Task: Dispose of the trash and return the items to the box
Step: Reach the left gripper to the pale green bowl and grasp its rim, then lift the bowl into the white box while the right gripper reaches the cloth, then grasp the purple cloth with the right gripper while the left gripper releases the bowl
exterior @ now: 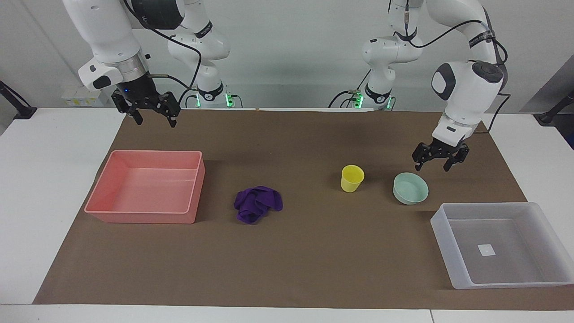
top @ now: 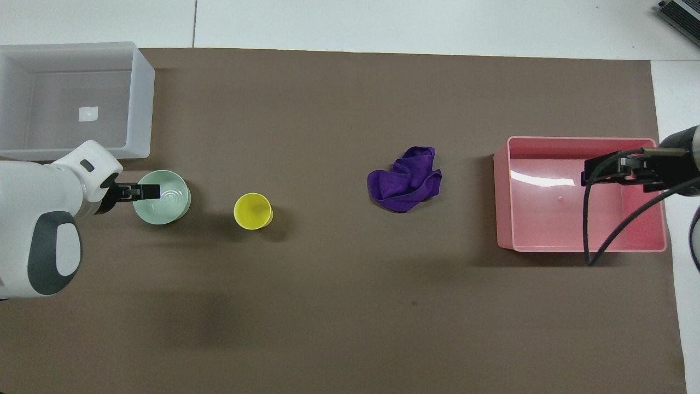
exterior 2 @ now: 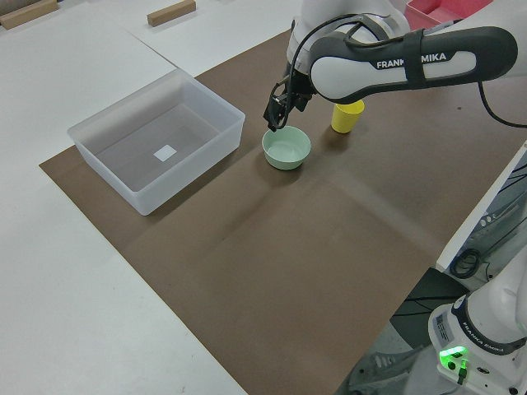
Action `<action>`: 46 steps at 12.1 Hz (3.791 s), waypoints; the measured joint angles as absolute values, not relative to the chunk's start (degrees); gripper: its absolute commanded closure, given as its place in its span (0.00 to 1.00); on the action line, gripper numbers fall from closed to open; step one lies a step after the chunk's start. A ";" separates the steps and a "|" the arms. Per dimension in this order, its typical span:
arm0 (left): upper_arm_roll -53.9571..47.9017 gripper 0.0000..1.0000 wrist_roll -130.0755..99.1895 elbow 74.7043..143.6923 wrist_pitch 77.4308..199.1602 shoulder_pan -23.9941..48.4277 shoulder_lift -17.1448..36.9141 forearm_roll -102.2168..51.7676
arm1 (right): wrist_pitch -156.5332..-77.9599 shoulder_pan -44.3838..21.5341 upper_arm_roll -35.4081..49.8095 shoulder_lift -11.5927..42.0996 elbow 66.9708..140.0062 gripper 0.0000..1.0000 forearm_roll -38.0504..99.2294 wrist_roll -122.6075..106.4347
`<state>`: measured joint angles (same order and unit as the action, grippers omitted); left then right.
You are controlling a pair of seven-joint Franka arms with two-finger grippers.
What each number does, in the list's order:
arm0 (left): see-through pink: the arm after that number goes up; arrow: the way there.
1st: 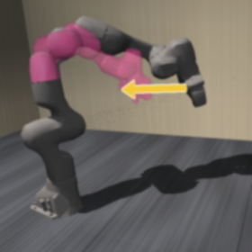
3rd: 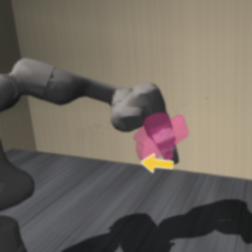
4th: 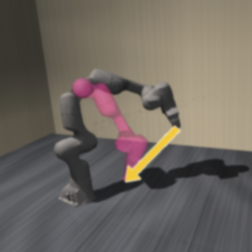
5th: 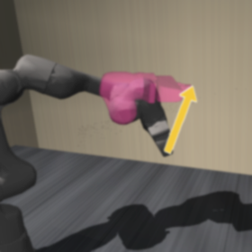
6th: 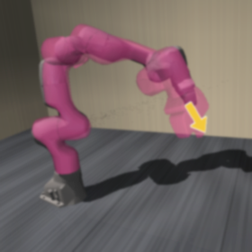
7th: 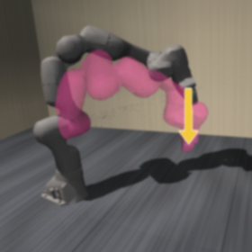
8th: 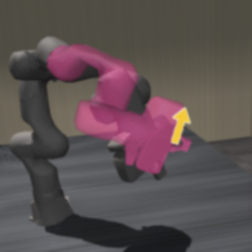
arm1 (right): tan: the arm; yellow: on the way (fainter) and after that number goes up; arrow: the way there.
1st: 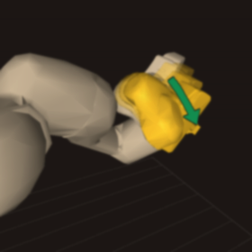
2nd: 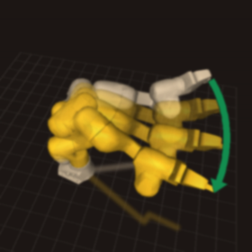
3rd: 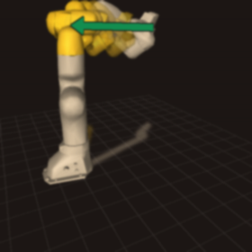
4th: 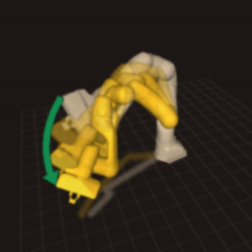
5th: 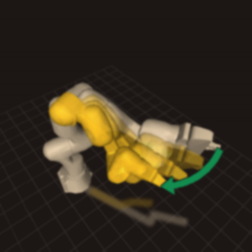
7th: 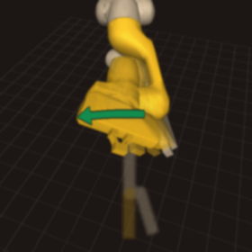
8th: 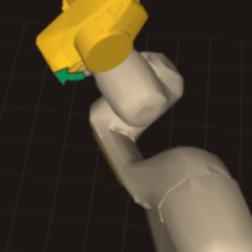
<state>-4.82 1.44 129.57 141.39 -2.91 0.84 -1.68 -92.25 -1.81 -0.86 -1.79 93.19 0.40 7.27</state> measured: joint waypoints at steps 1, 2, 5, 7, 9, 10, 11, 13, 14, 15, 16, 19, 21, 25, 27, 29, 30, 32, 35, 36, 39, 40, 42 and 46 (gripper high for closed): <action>-4.81 0.00 1.42 130.21 142.24 -3.01 1.34 -1.68 | -92.25 -1.81 -0.86 -1.79 93.19 0.00 0.40 7.27; -4.81 0.00 1.41 130.45 142.67 -3.12 1.88 -1.68 | -92.25 -1.81 -0.86 -1.79 93.19 0.00 0.40 7.27; -4.82 0.50 1.08 130.89 143.28 -3.27 3.51 -1.68 | -92.25 -1.81 -0.86 -1.79 93.19 0.00 0.40 7.27; -4.82 1.00 0.81 131.09 143.33 -3.27 3.94 -1.68 | -92.25 -1.81 -0.86 -1.79 93.19 0.00 0.40 7.27; -4.82 1.00 0.76 131.82 143.34 -3.27 3.94 -1.68 | -92.25 -1.66 -0.93 -1.79 93.19 0.00 0.40 7.27; -4.82 1.00 0.76 132.01 143.35 -3.28 3.93 -1.68 | -92.25 -1.42 -0.93 -1.79 93.19 0.00 0.40 7.27; -4.82 1.00 0.76 132.04 143.37 -3.28 3.92 -1.68 | -92.25 -1.24 -0.93 -1.79 93.23 0.00 0.40 7.23; -4.76 1.00 0.76 131.80 143.68 -3.33 3.86 -1.68 | -92.93 -1.22 -0.88 -1.81 93.77 0.00 1.08 7.01; -4.76 1.00 0.76 131.19 143.69 -3.35 3.64 -1.73 | -94.43 -1.24 -0.74 -1.83 94.56 0.00 1.85 6.98; -4.67 1.00 0.76 130.35 143.49 -3.55 3.36 -1.71 | -96.31 -1.30 -0.46 -1.82 95.59 0.00 2.32 6.98; -4.56 1.00 0.76 129.04 142.62 -3.97 3.20 -1.70 | -98.42 -1.53 -0.15 -1.76 96.75 0.00 2.64 6.98; -4.40 1.00 1.17 121.63 135.77 -6.56 3.05 -1.67 | -105.36 -5.32 0.17 -0.10 99.66 0.00 3.06 9.43; -4.37 1.00 2.29 116.62 132.10 -8.84 3.12 -1.67 | -110.80 -8.35 0.25 3.06 100.66 0.00 3.07 11.32; -4.33 1.00 3.23 110.73 131.66 -11.81 5.71 -1.67 | -124.24 -12.88 0.32 9.59 104.09 0.00 3.08 13.33; -4.33 1.00 3.23 105.90 131.64 -12.68 8.57 -1.67 | -130.38 -14.72 0.32 12.14 106.65 0.00 3.08 13.39; -4.30 1.00 3.24 100.02 130.67 -13.27 12.13 -1.67 | -134.87 -15.70 0.33 14.13 108.46 0.00 3.08 13.39; -4.28 1.00 3.23 96.82 129.56 -13.55 14.26 -1.66 | -136.65 -15.94 0.33 14.95 109.29 0.00 3.08 13.39; -4.28 1.00 3.28 89.84 126.49 -14.31 19.33 -1.65 | -140.22 -17.39 0.36 16.64 110.95 0.00 3.08 13.39; -4.28 1.00 3.31 76.42 119.66 -15.00 28.88 -1.63 | -144.09 -19.76 0.37 19.89 112.29 0.00 3.08 12.85; -4.31 1.00 3.31 73.70 119.19 -15.27 31.29 -1.63 | -144.50 -19.96 0.37 20.54 112.48 0.00 3.08 11.72; -4.34 1.00 3.31 71.31 119.24 -15.64 35.67 -1.64 | -144.53 -19.87 0.14 21.23 113.69 0.47 3.08 9.09; -4.40 1.00 3.31 71.29 119.25 -15.64 36.50 -1.65 | -144.54 -19.87 0.12 21.24 113.91 0.86 3.08 8.91; -4.42 1.00 3.31 71.42 119.58 -15.67 37.75 -1.67 | -144.52 -19.88 0.12 21.24 114.00 1.00 3.08 8.82; -4.35 1.00 3.29 76.33 125.65 -16.91 38.31 -1.67 | -142.54 -19.95 0.28 20.63 113.69 1.00 3.08 8.81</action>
<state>-4.35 3.29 76.33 125.65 -16.91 38.31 -1.67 -142.54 -19.95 0.28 20.63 113.69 3.08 8.81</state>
